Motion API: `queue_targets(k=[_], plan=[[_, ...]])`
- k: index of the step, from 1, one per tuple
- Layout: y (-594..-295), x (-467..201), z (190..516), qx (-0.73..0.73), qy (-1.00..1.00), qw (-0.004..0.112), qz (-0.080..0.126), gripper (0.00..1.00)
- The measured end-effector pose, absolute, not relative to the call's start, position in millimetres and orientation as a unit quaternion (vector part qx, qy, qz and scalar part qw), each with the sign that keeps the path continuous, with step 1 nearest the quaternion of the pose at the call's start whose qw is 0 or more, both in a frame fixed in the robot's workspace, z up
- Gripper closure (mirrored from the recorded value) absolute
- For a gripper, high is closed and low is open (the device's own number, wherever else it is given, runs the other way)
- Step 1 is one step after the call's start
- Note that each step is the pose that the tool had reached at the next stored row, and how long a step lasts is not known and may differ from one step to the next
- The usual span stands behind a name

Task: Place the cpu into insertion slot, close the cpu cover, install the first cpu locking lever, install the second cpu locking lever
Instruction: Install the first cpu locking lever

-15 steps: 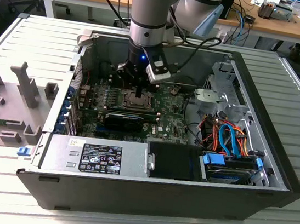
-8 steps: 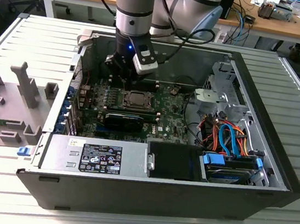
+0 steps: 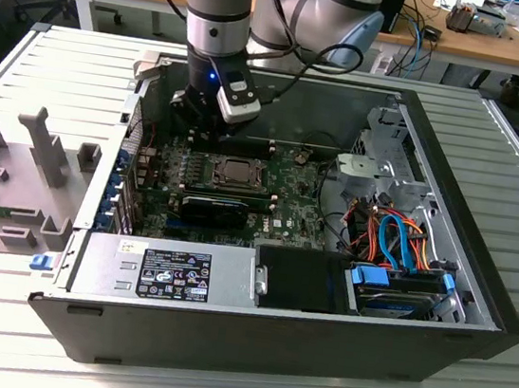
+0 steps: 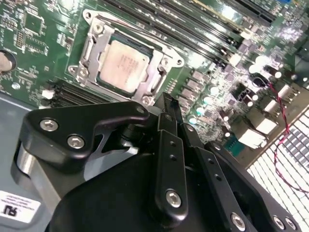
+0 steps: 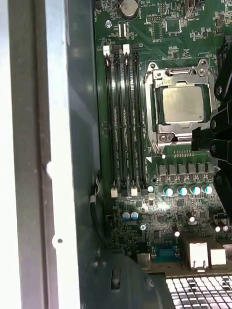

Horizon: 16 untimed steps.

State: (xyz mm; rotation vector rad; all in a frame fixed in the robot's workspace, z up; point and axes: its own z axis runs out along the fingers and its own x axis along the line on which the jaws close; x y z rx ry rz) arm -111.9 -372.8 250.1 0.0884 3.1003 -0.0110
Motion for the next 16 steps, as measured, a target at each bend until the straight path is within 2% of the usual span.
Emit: queue_targets(k=[16], plan=[[-346.7, -136.4, 252.5, 0.029, 0.999, 0.025, -0.003, 0.89]])
